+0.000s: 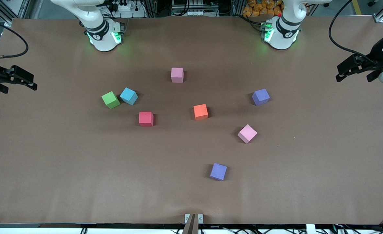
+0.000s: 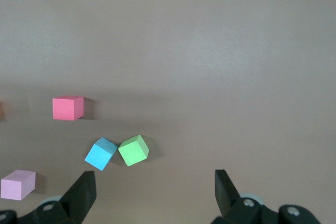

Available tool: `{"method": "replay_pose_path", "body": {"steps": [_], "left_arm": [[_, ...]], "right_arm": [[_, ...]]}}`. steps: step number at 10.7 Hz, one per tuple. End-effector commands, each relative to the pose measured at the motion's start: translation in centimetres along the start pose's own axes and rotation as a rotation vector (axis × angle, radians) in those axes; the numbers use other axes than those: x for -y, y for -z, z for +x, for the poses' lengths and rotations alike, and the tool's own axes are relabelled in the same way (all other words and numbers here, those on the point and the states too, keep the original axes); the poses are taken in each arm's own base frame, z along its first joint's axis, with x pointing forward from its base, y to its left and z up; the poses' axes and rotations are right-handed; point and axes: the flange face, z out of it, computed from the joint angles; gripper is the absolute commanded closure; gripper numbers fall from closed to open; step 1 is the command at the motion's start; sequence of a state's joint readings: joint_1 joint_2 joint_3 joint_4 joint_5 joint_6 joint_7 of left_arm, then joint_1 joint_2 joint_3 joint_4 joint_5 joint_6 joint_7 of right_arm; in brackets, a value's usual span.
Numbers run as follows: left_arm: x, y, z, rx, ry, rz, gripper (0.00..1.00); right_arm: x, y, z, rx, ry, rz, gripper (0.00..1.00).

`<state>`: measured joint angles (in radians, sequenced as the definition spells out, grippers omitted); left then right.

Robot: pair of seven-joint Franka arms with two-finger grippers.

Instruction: Arrange blocks into number 1

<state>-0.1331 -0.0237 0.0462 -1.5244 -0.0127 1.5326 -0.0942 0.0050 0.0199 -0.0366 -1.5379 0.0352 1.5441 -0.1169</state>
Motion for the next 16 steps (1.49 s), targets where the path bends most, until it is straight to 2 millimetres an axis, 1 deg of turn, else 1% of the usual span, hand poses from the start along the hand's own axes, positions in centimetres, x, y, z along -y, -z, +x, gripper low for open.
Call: {"method": "replay_pose_path", "body": {"steps": [1, 7, 9, 13, 15, 16], "left_arm": [[0.0, 0.9, -0.7, 0.001, -0.028, -0.015, 0.0], [0.0, 0.7, -0.8, 0.006, -0.031, -0.015, 0.0], [-0.7, 0.7, -0.9, 0.005, -0.043, -0.012, 0.0], [-0.9, 0.6, -0.9, 0.007, -0.057, -0.012, 0.0], [-1.2, -0.1, -0.4, 0.018, -0.051, -0.017, 0.0], [-1.5, -0.9, 0.1, 0.032, -0.055, -0.015, 0.0]], "right_arm": [[-1.1, 0.4, -0.6, 0.001, -0.006, 0.012, 0.0], [-0.6, 0.3, -0.4, 0.001, 0.0, 0.013, 0.0], [-0.8, 0.3, -0.5, 0.001, -0.002, 0.013, 0.0], [-0.7, 0.3, -0.5, 0.001, -0.002, 0.013, 0.0], [-0.9, 0.3, -0.5, 0.002, -0.005, 0.013, 0.0], [-0.9, 0.3, -0.5, 0.002, -0.005, 0.013, 0.0]]}}
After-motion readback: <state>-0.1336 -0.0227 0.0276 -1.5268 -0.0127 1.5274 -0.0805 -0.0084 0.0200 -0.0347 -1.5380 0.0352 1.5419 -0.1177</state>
